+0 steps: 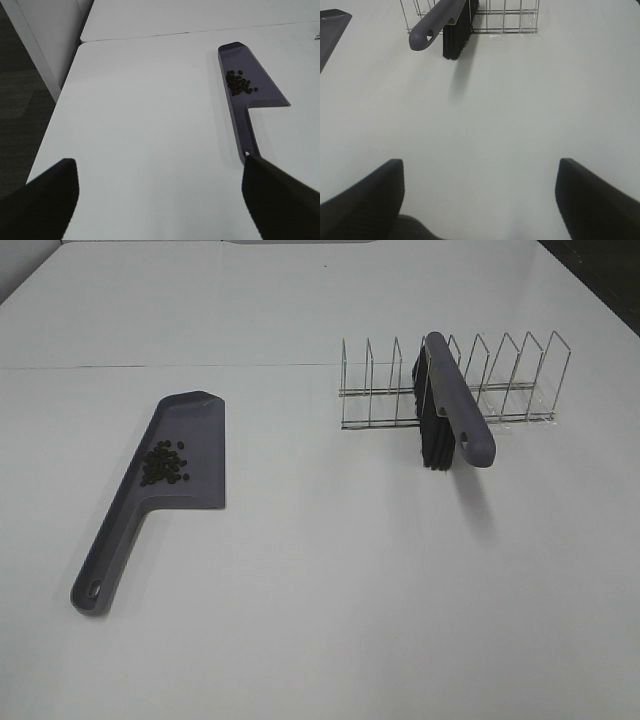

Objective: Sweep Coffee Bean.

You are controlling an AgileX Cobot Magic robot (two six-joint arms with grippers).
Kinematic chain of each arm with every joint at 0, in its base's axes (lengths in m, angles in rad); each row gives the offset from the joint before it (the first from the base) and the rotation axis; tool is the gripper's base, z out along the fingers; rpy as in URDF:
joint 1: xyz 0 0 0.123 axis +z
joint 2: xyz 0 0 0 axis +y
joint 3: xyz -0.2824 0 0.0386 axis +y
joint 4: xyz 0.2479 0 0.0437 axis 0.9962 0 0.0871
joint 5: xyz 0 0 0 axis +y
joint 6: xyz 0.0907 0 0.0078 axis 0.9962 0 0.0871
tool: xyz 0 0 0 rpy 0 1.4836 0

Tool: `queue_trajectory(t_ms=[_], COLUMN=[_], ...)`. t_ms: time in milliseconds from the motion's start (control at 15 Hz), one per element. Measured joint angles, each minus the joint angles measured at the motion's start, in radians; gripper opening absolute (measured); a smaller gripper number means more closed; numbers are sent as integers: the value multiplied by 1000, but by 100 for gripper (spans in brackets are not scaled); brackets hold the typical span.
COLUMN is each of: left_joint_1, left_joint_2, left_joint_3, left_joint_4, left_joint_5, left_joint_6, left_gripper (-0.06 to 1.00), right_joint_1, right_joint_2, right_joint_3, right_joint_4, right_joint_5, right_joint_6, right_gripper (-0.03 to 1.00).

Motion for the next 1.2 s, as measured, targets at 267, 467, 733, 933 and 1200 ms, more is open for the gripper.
queue_trajectory(t_ms=[267, 467, 733, 933, 1200], left_joint_1=[0, 0, 0, 0, 0], left_joint_2=[0, 0, 0, 0, 0], left_joint_3=[0, 0, 0, 0, 0], left_joint_4=[0, 0, 0, 0, 0], left_joint_5=[0, 0, 0, 0, 0], left_joint_6=[0, 0, 0, 0, 1], left_gripper=[81, 81, 81, 81, 81], right_joint_1=[0, 0, 0, 0, 0], right_joint_2=[0, 0, 0, 0, 0], right_joint_3=[0, 0, 0, 0, 0], right_joint_4=[0, 0, 0, 0, 0], right_joint_5=[0, 0, 0, 0, 0], right_joint_6=[0, 0, 0, 0, 0], right_gripper=[77, 77, 77, 77, 77])
